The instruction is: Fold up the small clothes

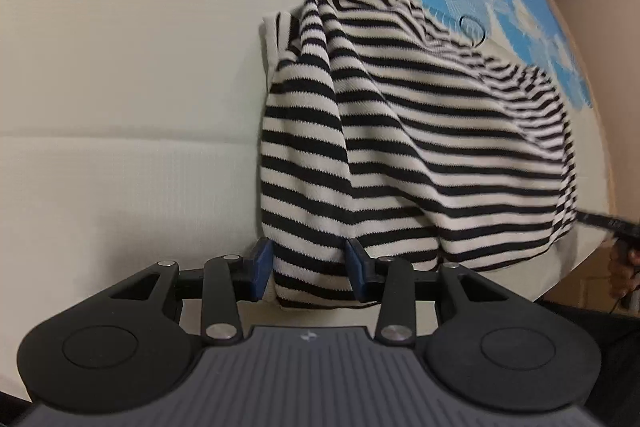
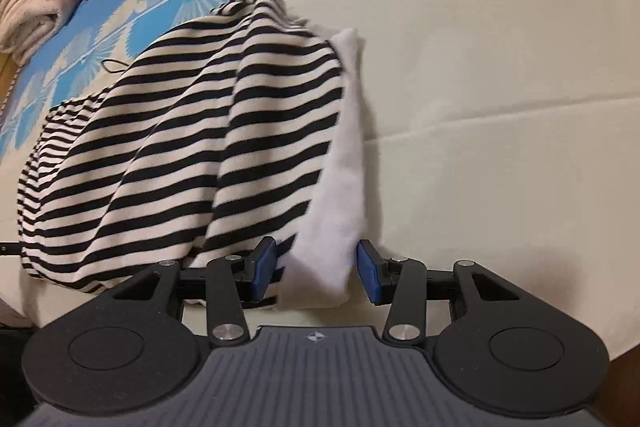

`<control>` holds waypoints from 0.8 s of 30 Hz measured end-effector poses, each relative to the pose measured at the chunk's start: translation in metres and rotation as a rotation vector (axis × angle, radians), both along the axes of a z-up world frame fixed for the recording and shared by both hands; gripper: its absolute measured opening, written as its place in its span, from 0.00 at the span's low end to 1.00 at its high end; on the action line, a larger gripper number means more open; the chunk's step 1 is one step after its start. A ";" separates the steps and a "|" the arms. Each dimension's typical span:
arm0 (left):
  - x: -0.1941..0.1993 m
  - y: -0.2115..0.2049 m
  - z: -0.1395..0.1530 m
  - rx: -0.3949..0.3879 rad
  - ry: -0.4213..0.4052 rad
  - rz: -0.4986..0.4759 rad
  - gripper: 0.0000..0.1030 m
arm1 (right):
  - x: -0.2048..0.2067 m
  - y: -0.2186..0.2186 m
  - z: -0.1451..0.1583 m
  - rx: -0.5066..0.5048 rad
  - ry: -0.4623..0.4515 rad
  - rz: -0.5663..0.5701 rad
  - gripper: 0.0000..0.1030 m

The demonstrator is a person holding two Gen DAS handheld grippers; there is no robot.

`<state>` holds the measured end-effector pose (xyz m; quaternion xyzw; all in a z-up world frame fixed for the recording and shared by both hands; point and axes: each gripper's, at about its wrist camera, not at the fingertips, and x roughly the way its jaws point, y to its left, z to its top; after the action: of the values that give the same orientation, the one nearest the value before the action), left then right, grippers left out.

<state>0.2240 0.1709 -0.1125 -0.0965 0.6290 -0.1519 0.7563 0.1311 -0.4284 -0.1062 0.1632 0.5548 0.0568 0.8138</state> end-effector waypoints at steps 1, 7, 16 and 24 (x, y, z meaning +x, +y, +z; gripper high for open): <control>-0.001 -0.005 -0.002 0.017 0.002 -0.015 0.42 | 0.002 0.001 0.001 0.000 -0.005 -0.005 0.36; -0.004 0.001 0.025 0.009 -0.123 0.022 0.05 | -0.008 -0.018 0.050 0.075 -0.206 -0.070 0.09; -0.012 0.022 0.030 0.064 -0.083 0.032 0.04 | -0.025 -0.049 0.031 -0.051 -0.054 -0.077 0.02; -0.007 0.012 0.044 0.129 -0.152 0.028 0.17 | -0.012 -0.034 0.047 -0.263 -0.109 -0.147 0.15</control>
<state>0.2165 0.1832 -0.0685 -0.0448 0.5768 -0.1074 0.8086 0.1186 -0.4626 -0.0594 0.0921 0.4988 -0.0672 0.8592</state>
